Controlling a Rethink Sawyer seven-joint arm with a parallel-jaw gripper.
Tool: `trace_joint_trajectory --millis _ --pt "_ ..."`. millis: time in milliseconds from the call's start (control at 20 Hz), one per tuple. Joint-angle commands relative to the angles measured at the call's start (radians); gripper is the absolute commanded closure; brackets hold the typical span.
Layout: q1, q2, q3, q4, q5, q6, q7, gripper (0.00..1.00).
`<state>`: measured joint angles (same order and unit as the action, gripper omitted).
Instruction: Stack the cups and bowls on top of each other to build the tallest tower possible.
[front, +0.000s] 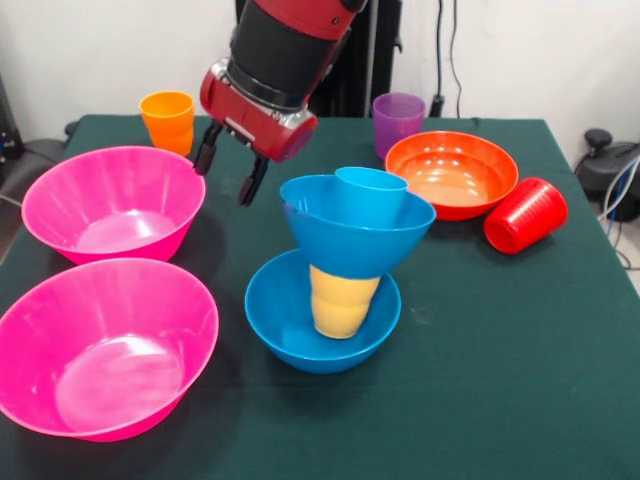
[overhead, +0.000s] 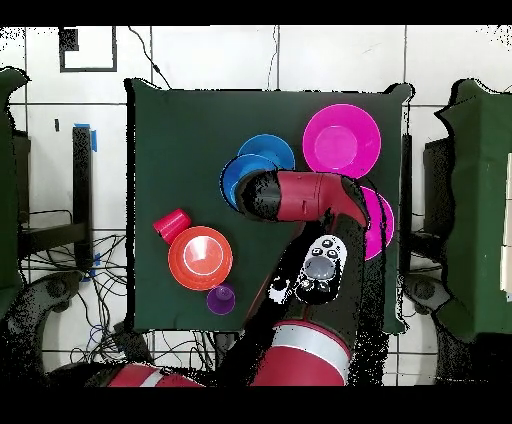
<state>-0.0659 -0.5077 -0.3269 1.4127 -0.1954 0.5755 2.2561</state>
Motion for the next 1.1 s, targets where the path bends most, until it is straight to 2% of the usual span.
trace_joint_trajectory --millis 50,300,700,1100 --pt "-0.005 -0.019 0.086 -0.001 -0.054 0.089 -0.083 0.0" --pt "-0.047 0.011 0.105 0.039 -0.058 0.014 -0.069 0.0" --pt "-0.074 0.095 0.116 0.061 -0.066 -0.117 -0.007 0.0" --pt "-0.089 0.157 0.115 0.054 -0.057 -0.173 0.005 0.0"
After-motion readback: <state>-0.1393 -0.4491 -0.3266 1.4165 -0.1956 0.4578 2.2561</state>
